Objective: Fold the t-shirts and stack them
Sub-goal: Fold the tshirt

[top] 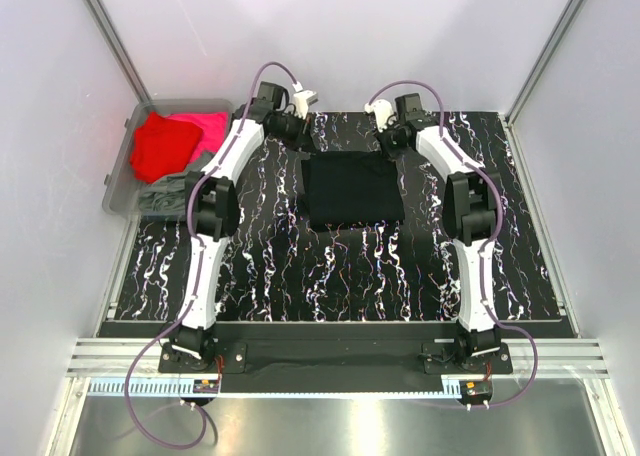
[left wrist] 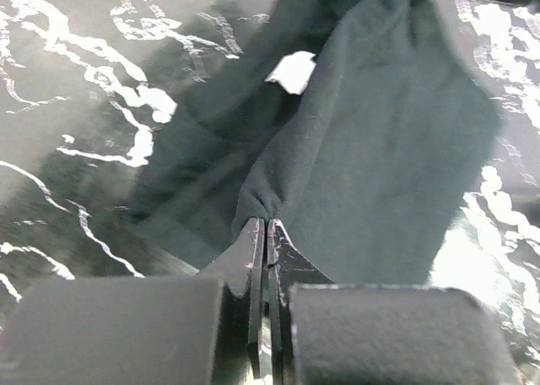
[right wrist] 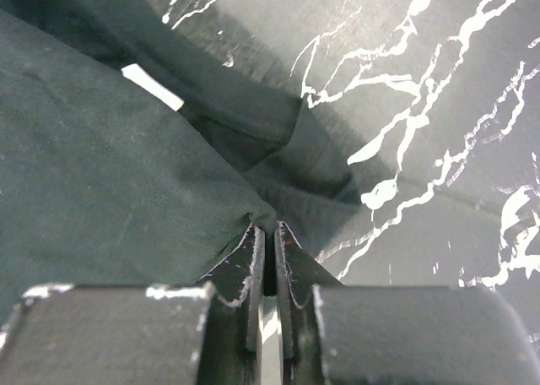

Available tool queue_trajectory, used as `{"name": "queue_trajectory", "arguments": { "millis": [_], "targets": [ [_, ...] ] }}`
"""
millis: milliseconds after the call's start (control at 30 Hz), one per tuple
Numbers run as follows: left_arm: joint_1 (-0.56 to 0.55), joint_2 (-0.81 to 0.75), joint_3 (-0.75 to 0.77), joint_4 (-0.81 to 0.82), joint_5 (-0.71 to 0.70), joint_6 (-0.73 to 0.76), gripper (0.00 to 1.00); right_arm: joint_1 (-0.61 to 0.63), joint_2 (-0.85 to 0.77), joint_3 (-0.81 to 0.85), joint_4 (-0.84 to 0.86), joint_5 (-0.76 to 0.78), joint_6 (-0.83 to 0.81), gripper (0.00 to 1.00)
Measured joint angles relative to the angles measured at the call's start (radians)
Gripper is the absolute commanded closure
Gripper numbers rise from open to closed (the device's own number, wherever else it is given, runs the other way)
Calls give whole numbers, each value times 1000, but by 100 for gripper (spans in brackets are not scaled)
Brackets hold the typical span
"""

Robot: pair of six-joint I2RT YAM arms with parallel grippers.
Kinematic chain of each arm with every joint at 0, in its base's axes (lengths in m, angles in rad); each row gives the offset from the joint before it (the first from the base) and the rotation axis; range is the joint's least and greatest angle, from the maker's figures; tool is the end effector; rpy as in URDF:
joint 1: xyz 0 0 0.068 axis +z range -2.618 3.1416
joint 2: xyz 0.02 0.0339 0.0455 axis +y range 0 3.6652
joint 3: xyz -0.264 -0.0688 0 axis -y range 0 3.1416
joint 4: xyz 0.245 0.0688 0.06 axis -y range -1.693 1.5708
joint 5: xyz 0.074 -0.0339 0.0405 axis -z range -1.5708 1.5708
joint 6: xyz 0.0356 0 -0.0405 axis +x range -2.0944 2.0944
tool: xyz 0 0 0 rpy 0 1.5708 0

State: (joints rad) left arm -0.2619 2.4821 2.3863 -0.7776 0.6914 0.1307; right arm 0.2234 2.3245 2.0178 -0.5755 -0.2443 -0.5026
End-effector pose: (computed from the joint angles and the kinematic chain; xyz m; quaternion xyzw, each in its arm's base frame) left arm 0.5190 -0.1626 0.2338 0.2860 0.8447 -0.3388 0.2999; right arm 0.5065 0.1239 0.2054 -0.3702 0.8588 0.0670 0.3477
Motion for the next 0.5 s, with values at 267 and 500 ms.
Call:
{"name": "queue_trajectory", "arguments": {
  "millis": [267,500],
  "targets": [
    [-7,111,77,2,-137,17,69,0,180,247,2,27,47,62],
    [-43,92,115,40,-412,8,36,-14,153,238,24,129,120,22]
  ]
}}
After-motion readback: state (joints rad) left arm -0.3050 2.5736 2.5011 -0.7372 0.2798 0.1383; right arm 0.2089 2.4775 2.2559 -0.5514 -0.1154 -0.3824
